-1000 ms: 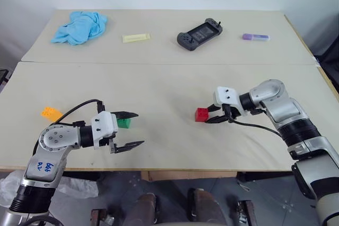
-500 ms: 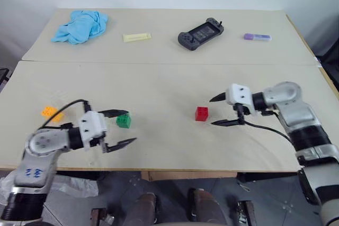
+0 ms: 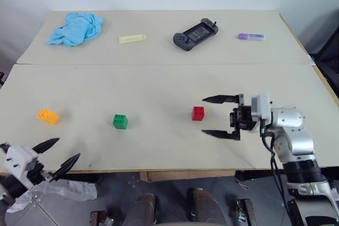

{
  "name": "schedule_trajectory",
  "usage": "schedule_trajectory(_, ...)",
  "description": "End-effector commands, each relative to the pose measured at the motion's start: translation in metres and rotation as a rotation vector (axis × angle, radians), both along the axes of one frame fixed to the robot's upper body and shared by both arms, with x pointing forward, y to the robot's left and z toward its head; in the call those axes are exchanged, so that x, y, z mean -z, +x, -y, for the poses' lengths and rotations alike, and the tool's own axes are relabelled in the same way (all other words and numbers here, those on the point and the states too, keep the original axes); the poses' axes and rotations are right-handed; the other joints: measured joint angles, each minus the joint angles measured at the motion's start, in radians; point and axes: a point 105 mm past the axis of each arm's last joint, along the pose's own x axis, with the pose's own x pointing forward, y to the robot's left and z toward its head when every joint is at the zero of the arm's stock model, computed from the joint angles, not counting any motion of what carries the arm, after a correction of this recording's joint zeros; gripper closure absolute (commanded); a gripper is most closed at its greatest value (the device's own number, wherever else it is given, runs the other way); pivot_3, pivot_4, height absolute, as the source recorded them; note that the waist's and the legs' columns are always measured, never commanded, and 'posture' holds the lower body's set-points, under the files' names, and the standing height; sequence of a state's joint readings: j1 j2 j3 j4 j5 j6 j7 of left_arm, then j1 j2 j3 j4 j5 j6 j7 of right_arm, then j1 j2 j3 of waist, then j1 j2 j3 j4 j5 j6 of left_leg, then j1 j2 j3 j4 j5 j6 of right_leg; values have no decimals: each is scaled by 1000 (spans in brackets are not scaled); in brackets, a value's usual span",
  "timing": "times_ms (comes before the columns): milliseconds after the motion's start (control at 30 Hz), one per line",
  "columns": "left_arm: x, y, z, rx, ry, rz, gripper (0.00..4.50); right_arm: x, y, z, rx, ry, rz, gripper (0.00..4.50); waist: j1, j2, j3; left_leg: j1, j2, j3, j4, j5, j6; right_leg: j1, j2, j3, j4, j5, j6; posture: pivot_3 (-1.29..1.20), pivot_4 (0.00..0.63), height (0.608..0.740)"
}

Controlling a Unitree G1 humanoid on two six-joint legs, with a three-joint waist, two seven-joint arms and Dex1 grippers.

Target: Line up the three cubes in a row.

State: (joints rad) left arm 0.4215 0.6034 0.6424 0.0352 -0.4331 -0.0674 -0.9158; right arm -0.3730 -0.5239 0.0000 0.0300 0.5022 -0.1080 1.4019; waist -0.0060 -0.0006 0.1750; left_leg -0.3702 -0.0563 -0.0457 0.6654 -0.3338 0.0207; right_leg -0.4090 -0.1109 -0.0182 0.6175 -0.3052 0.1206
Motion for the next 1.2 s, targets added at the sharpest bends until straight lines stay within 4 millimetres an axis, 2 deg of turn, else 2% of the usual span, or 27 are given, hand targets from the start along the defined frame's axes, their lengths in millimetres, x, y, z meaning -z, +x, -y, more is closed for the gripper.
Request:
schedule_trajectory(33, 0, -9, -8, -76, -8, 43, 0, -10, -9, -10, -10, 91, 65, 41, 6, 0, 0, 0, 0, 0, 0, 0, 0, 0, 0, 0, 0, 0, 0, 0, 150, 740)
schedule_trajectory(133, -8, -2, 23, 17, -39, 61, 0, -8, -13, -9, -10, 69, 60, 41, 10, -1, 0, 0, -1, -1, 1, 0, 1, 0, -1, 0, 0, 0, 0, 0, 150, 740)
schedule_trajectory(267, -21, 20, 72, 156, -25, 67, 0, -13, -10, 0, 28, 71, 59, 41, 17, -1, 0, 0, -1, -1, 1, -1, 1, 1, -2, 0, 0, 0, 0, 0, 150, 740)
schedule_trajectory(333, -33, 35, 91, 140, -9, 175, 0, -18, -9, 2, 51, 102, 27, 41, 14, -1, 0, 0, -1, -1, 1, -1, 1, 1, -2, 0, 0, 0, 0, 0, 150, 740)
schedule_trajectory(400, -42, 50, 108, 54, -84, 241, 0, -16, -12, 3, 45, 83, 15, 41, 13, -1, 0, 0, -1, 0, 0, -1, 1, 0, -1, 0, 0, 0, 0, 0, 150, 740)
schedule_trajectory(467, -33, 55, 132, 31, -172, 187, 0, -15, -14, 3, 47, 74, 10, 41, 12, -2, -1, 0, -1, -1, 1, -1, 1, 0, -1, 0, 1, 0, 0, 0, 150, 740)
schedule_trajectory(533, -23, 57, 155, 52, -148, 141, 0, -16, -15, 2, 56, 74, 6, 41, 4, -2, -1, 0, -1, 0, 1, -1, 1, 0, 0, 0, 4, 0, 1, 0, 150, 740)
schedule_trajectory(567, -21, 59, 161, 38, -139, 130, 0, -16, -15, 1, 61, 74, 7, 41, 4, -2, -1, 0, -1, 1, 1, -1, 1, 0, 0, 1, 3, 0, 1, 0, 150, 740)
schedule_trajectory(700, -18, 74, 156, -109, -111, 128, 0, -20, -16, -2, 73, 84, 2, 41, 11, -2, -1, 1, -1, 1, 2, 0, 0, 0, 1, 1, 2, 0, 1, 0, 150, 740)
schedule_trajectory(767, -18, 82, 155, -153, -151, 128, 0, -20, -18, -4, 71, 83, -2, 41, 15, -2, -1, 1, -1, 0, 2, 0, -1, 0, 1, 1, 3, 0, 1, 0, 150, 740)
schedule_trajectory(833, -18, 93, 161, -161, -200, 118, 0, -19, -19, -5, 74, 82, -5, 41, 22, -2, -1, 1, -1, 0, 2, 0, -1, 0, 1, 1, 3, 0, 1, 0, 150, 740)
schedule_trajectory(933, -12, 95, 173, -110, -238, 60, 0, -20, -19, -5, 86, 85, -7, 41, 30, -2, -1, 0, -1, 0, 3, 0, -1, 0, 1, 0, 3, 0, 1, 0, 150, 740)
schedule_trajectory(1033, -11, 95, 171, -104, -224, 62, 614, -17, -20, -5, 94, 83, -11, 0, 30, -2, -1, 0, -1, 0, 3, 0, 0, 0, 1, 1, 3, 0, 1, 0, 150, 740)
schedule_trajectory(1200, -15, 95, 171, -93, -254, 70, 2122, -12, -21, -6, 102, 75, -17, 0, 30, -2, -1, 0, -1, 0, 3, 0, -1, 0, 1, 0, 2, 0, 1, 0, 150, 740)
